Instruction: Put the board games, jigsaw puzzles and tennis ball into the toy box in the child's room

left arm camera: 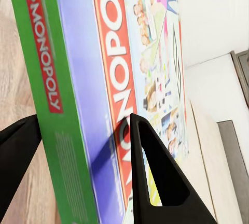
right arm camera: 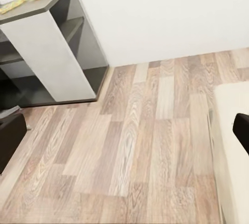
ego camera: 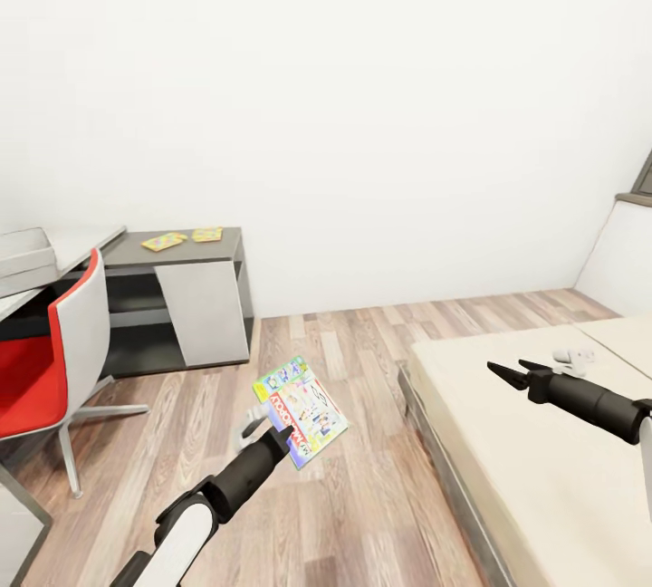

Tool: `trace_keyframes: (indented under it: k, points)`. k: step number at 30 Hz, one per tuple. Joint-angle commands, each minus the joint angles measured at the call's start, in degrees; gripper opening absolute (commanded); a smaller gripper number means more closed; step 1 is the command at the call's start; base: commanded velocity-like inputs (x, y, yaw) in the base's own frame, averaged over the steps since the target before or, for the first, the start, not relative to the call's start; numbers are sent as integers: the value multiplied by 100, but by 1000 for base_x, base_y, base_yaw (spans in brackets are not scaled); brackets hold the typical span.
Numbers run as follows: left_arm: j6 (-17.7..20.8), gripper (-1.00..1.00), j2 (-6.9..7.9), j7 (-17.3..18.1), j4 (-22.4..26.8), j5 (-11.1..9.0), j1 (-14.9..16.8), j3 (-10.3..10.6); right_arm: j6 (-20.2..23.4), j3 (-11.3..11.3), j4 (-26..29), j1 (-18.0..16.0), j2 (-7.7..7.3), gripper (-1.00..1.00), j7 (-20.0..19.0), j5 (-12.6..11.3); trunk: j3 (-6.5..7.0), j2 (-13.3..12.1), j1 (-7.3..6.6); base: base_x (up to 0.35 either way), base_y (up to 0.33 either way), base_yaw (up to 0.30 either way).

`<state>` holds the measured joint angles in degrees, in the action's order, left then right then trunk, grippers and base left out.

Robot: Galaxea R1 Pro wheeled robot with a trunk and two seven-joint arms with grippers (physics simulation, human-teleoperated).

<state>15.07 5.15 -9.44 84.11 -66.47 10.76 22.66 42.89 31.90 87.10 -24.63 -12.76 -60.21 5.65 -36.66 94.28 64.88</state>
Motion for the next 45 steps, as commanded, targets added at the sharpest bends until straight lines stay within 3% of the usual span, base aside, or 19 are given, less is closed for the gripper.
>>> trace_keyframes:
  k: [1, 19, 24, 28, 29, 30, 32, 33, 34, 37, 38, 40, 42, 43, 45]
  points:
    - [4, -100, 5, -58, 9, -50, 5, 10, 25, 10, 7, -6, 1, 100, -59, 59, 13, -38, -23, 0, 0, 125]
    - [4, -100, 11, -66, 9, -42, 5, 10, 37, 15, 2, -5, -31, 100, -73, 46, 336, -760, -418, 0, 0, 32]
    - [4, -100, 12, -67, 9, -42, 5, 10, 370, -50, 13, -1, -28, 100, -135, 36, 426, -961, -528, 0, 0, 3]
    - [4, -100, 12, -67, 5, -38, 5, 12, 1067, -503, 90, 61, -36, 100, -653, 36, 497, -1121, -616, 0, 0, 1]
    - [4, -100, 11, -67, 4, -37, 5, 13, 1173, -643, 128, 125, -36, 100, -847, 37, 515, -1161, -638, 0, 0, 0]
    - [4, -100, 11, -67, 4, -37, 5, 13, 1173, -643, 128, 125, -36, 100, -847, 37, 533, -1202, -660, 0, 0, 0]
    - [4, -100, 8, -67, 1, -32, 5, 15, 1286, -920, 250, 310, -23, 100, -1199, 39, 569, -1282, -704, 0, 0, 0]
    - [4, -100, 7, -69, -2, -31, 5, 16, 1287, -1059, 311, 427, -18, 100, -1327, 39, 587, -1322, -726, 0, 0, 0]
    - [4, -100, 7, -69, -2, -31, 5, 16, 1287, -1059, 311, 427, -18, 100, -1327, 39, 605, -1362, -748, 0, 0, 0]
    - [4, -100, 5, -73, -14, -27, 5, 18, 1102, -1570, 429, 756, -9, 100, -1576, 42, 659, -1482, -814, 0, 0, 0]
    - [4, -100, 5, -73, -14, -27, 5, 18, 1102, -1570, 429, 756, -9, 100, -1576, 42, 677, -1522, -836, 0, 0, 0]
    - [4, -100, 5, -77, -21, -26, 5, 18, 885, -1987, 470, 893, -3, 100, -1647, 45, 713, -1603, -879, 0, 0, 0]
    - [4, -100, 3, -80, -26, -25, 7, 19, 647, -2373, 497, 991, 1, 100, -1596, 50, 749, -1683, -923, 0, 0, 0]
    - [4, -100, 3, -80, -26, -25, 7, 19, 647, -2373, 497, 991, 1, 100, -1596, 50, 767, -1723, -945, 0, 0, 0]
    - [4, -100, 2, -82, -29, -25, 6, 19, 432, -2666, 516, 1067, 6, 100, -1370, 50, 803, -1803, -989, 0, 0, 0]
